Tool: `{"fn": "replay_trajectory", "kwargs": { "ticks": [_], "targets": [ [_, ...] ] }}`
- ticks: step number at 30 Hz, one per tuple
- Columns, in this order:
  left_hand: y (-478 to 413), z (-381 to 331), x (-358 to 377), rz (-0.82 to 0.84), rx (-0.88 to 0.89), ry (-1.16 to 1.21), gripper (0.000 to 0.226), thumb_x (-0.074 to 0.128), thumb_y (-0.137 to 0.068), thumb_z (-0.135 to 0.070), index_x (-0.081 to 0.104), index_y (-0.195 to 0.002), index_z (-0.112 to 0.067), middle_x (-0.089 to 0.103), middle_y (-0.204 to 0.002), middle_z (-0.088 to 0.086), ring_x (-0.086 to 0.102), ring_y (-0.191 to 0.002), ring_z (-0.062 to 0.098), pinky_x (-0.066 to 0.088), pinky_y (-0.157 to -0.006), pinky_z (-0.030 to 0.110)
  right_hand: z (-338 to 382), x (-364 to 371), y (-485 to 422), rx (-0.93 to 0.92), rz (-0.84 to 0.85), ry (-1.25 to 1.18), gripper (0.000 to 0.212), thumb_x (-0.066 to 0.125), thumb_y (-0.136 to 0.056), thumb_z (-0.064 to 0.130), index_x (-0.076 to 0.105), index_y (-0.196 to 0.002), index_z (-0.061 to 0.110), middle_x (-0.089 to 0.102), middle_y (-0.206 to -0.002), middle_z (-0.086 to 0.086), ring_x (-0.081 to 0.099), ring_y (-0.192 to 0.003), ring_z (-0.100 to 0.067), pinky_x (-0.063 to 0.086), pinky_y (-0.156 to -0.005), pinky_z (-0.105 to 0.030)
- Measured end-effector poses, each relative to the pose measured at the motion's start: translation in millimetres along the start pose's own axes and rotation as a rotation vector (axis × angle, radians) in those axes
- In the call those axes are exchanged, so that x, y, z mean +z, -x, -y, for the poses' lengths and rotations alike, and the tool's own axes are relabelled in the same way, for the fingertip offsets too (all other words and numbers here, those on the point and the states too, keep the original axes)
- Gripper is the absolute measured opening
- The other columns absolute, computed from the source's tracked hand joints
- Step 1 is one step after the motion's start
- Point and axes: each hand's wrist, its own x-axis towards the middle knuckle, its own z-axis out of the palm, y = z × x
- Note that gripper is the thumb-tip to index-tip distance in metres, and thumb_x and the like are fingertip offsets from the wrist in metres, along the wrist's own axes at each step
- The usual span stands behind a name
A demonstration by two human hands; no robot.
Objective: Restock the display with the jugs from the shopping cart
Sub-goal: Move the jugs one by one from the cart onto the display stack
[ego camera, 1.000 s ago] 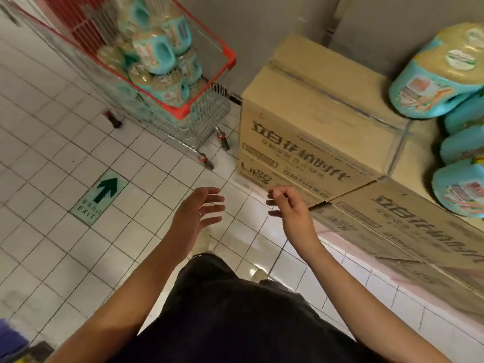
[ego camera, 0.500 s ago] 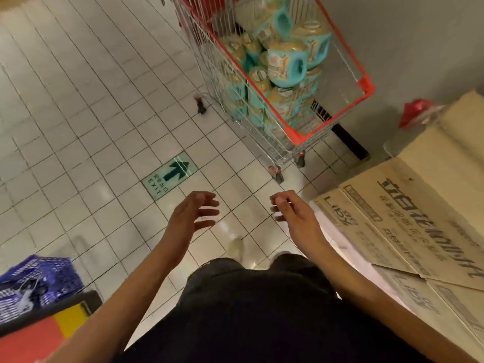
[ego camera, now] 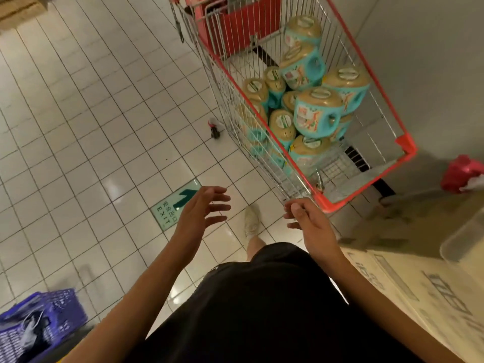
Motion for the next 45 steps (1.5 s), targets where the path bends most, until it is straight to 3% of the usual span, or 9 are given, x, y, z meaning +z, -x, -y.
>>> {"fn": "replay_trajectory", "kwargs": {
  "ticks": [11,19,23,26,30,33,37,41,45],
  "targets": [
    [-201,-115,21,0.069,-0.033,-0.117,0.034,0.039,-0.112,-0.034,0.067,-0.12,-0.017,0.075,-0.113,0.003,0.073,-0.103,0.023,0.062,-0.085,0.037,110,14,-220,0.031,0.056,0.012,0.022,0.052,-0.11,0.031,0.068,-0.112,0.016,0.072,-0.103,-0.004,0.068,-0.093,-0.011,0.058,-0.082,-0.026],
    [-357,-178,49,0.258,-0.106,-0.166,0.03,0.043,-0.111,-0.029,0.069,-0.114,-0.013,0.076,-0.106,0.005,0.073,-0.094,0.02,0.059,-0.079,0.034,140,18,-329,0.117,-0.163,-0.075,0.017,0.051,-0.111,0.026,0.066,-0.104,0.024,0.07,-0.102,0.003,0.068,-0.096,-0.011,0.057,-0.084,-0.033],
    [-422,-200,81,0.44,-0.248,-0.283,0.029,0.043,-0.111,-0.026,0.069,-0.11,-0.013,0.073,-0.1,0.002,0.071,-0.088,0.018,0.055,-0.074,0.031,143,16,-360,0.175,-0.363,-0.129,0.022,0.052,-0.111,0.026,0.066,-0.11,0.009,0.07,-0.104,-0.005,0.067,-0.096,-0.017,0.057,-0.077,-0.031],
    [-462,-206,109,0.592,-0.32,-0.439,0.031,0.044,-0.112,-0.024,0.067,-0.117,-0.005,0.07,-0.099,0.005,0.068,-0.086,0.019,0.055,-0.068,0.026,140,10,-370,0.222,-0.537,-0.186,0.026,0.053,-0.108,0.035,0.067,-0.109,0.013,0.071,-0.107,-0.011,0.067,-0.095,-0.016,0.058,-0.075,-0.025],
    [-515,-191,153,0.731,-0.372,-0.684,0.027,0.043,-0.111,-0.026,0.066,-0.109,-0.012,0.069,-0.096,0.005,0.065,-0.081,0.016,0.054,-0.068,0.029,116,-3,-377,0.336,-0.755,-0.311,0.022,0.056,-0.108,0.032,0.068,-0.106,0.013,0.07,-0.095,0.0,0.068,-0.09,-0.014,0.06,-0.084,-0.043],
    [-550,-159,184,0.677,-0.529,-0.811,0.025,0.047,-0.108,-0.027,0.065,-0.096,-0.015,0.067,-0.095,0.005,0.065,-0.085,0.02,0.054,-0.079,0.036,93,-17,-385,0.443,-0.911,-0.352,0.023,0.057,-0.108,0.024,0.066,-0.112,0.003,0.068,-0.097,-0.007,0.066,-0.09,-0.024,0.058,-0.089,-0.055],
    [-579,-103,211,0.65,-0.68,-0.86,0.024,0.052,-0.105,-0.036,0.063,-0.1,-0.015,0.069,-0.096,0.003,0.067,-0.088,0.021,0.055,-0.093,0.043,58,-49,-402,0.532,-1.05,-0.306,0.017,0.061,-0.102,0.009,0.063,-0.118,0.002,0.065,-0.107,-0.01,0.065,-0.099,-0.026,0.057,-0.09,-0.044],
    [-594,-55,232,0.608,-0.79,-0.81,0.02,0.051,-0.105,-0.03,0.059,-0.112,-0.012,0.066,-0.095,0.004,0.064,-0.079,0.017,0.056,-0.071,0.033,18,-87,-426,0.595,-1.021,-0.126,0.035,0.065,-0.087,-0.009,0.059,-0.121,-0.005,0.064,-0.12,-0.021,0.059,-0.101,-0.022,0.053,-0.083,-0.025],
    [-598,-22,251,0.541,-0.797,-0.755,0.031,0.038,-0.112,-0.028,0.06,-0.097,-0.011,0.069,-0.087,0.01,0.066,-0.075,0.021,0.061,-0.087,0.044,-15,-118,-442,0.62,-0.847,0.099,0.057,0.07,-0.072,-0.014,0.059,-0.127,-0.001,0.057,-0.13,-0.02,0.059,-0.119,-0.031,0.054,-0.097,-0.034]
  ]
}}
